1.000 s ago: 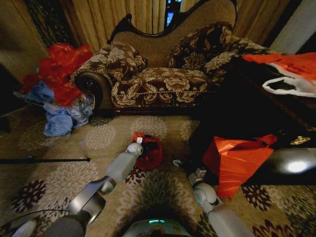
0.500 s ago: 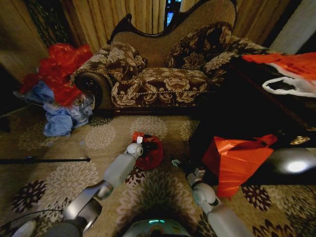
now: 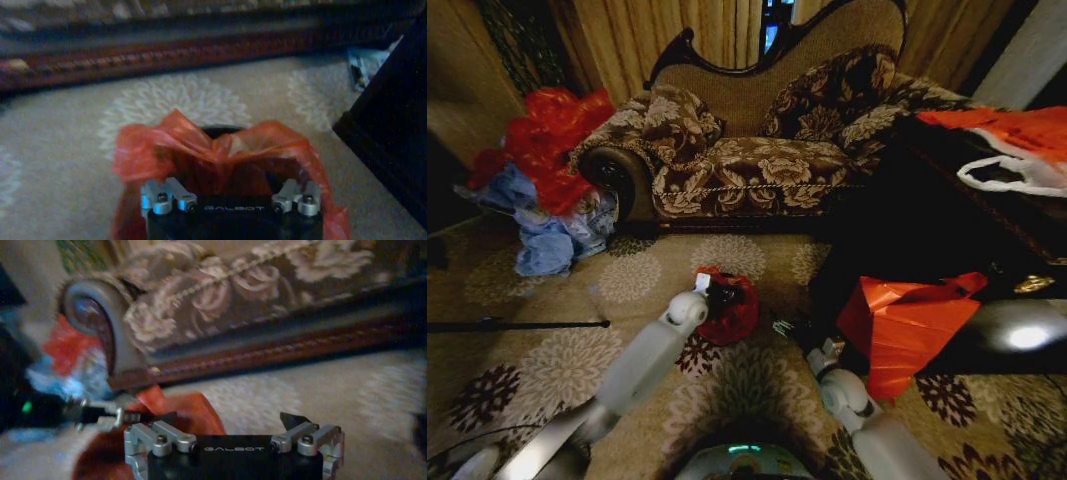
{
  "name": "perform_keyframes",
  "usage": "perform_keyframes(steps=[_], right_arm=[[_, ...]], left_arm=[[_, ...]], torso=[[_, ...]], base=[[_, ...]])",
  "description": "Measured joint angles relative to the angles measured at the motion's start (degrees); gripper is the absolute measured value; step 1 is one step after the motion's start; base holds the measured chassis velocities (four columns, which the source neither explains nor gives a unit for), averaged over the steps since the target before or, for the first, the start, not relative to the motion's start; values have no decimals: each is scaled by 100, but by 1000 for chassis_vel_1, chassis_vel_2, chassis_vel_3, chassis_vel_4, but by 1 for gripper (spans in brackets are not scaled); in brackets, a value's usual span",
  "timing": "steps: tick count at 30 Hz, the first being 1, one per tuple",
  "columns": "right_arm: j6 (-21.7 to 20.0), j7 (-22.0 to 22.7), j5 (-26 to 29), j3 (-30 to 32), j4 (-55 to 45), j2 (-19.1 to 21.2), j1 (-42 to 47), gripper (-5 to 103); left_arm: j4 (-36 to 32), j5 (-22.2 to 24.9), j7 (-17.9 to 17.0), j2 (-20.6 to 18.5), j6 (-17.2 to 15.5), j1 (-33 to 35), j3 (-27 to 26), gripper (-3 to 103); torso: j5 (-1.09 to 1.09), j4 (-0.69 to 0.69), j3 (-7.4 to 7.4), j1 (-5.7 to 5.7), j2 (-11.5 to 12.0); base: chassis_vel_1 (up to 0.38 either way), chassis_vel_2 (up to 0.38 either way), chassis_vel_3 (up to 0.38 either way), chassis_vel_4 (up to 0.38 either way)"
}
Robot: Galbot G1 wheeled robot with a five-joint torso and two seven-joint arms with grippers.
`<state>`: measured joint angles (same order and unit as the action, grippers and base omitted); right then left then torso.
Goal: Place a garbage bag over the trash bin.
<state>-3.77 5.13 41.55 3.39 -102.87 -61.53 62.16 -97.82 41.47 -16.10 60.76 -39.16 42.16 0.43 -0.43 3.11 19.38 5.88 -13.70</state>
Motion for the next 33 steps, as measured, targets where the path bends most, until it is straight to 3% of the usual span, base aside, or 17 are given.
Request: perform_keyframes(steps=[2,3,5,8,12,14,17,22,25,26,27,29,30,32,33], right_arm=[[-65,-92,372,-229,146,87,-390,100],[-65,-92,372,-229,146,87,-390,100],[-121,-112,650,-348,294,145,-647,100],[-128,-111,741,-618,535,114,-957,100],[-142,-97,866,-1175,1008,-121,-1658,100],[-142,-86,892,-1291,1175,-216,-1853,100],[-143,-16,899,-1352,1317,-327,-1984,100],[-143,-8,882,-1328,1246,-249,-1896,100],[-141,50,776,-1049,1037,-149,-1577,100],[-141,50,776,-1049,1037,-149,-1577,100],[-147,106,769,-903,896,-120,-1405,100],[-155,174,766,-668,629,-19,-1079,100],[-155,174,766,-668,629,-19,-1079,100],[-154,176,745,-544,494,77,-896,100],[-153,169,738,-501,484,93,-857,100]], left_arm=[[-375,73,-96,-176,4,138,-116,90],[-375,73,-96,-176,4,138,-116,90],[-513,124,-108,-227,13,87,-142,98],[-619,102,-96,-361,7,108,-312,100],[-676,51,-37,-739,-34,257,-594,100],[-625,30,148,-852,1,280,-630,100],[-306,73,901,-930,176,201,-558,100],[161,93,1174,-723,417,-20,-354,100],[788,-94,1647,-307,1064,-330,-32,100],[788,-94,1647,-307,1064,-330,-32,100],[948,-354,1933,-240,1263,-395,21,100],[1296,-1743,3002,-225,1979,-529,84,100],[1296,-1743,3002,-225,1979,-529,84,100],[1266,-3108,3875,-457,2465,-544,18,100],[1148,-3404,4043,-608,2485,-541,-4,100]], torso=[[3,-4,0,0,0],[3,-4,0,0,0],[-2,2,0,0,0],[3,8,1,1,0],[0,-4,1,1,0],[0,-9,1,1,0],[2,0,1,1,0],[2,1,1,1,0],[3,3,1,1,0],[3,3,1,1,0],[3,3,1,1,0],[1,5,1,1,0],[1,5,1,1,0],[0,5,1,1,0],[4,2,1,1,0]], base=[[0,0,0,0],[0,0,0,0],[0,0,0,0],[0,0,0,0],[0,0,0,0],[0,0,0,0],[0,0,0,0],[0,0,0,0],[0,0,0,0],[0,0,0,0],[0,0,0,0],[0,0,0,0],[0,0,0,0],[0,0,0,0],[0,0,0,0]])
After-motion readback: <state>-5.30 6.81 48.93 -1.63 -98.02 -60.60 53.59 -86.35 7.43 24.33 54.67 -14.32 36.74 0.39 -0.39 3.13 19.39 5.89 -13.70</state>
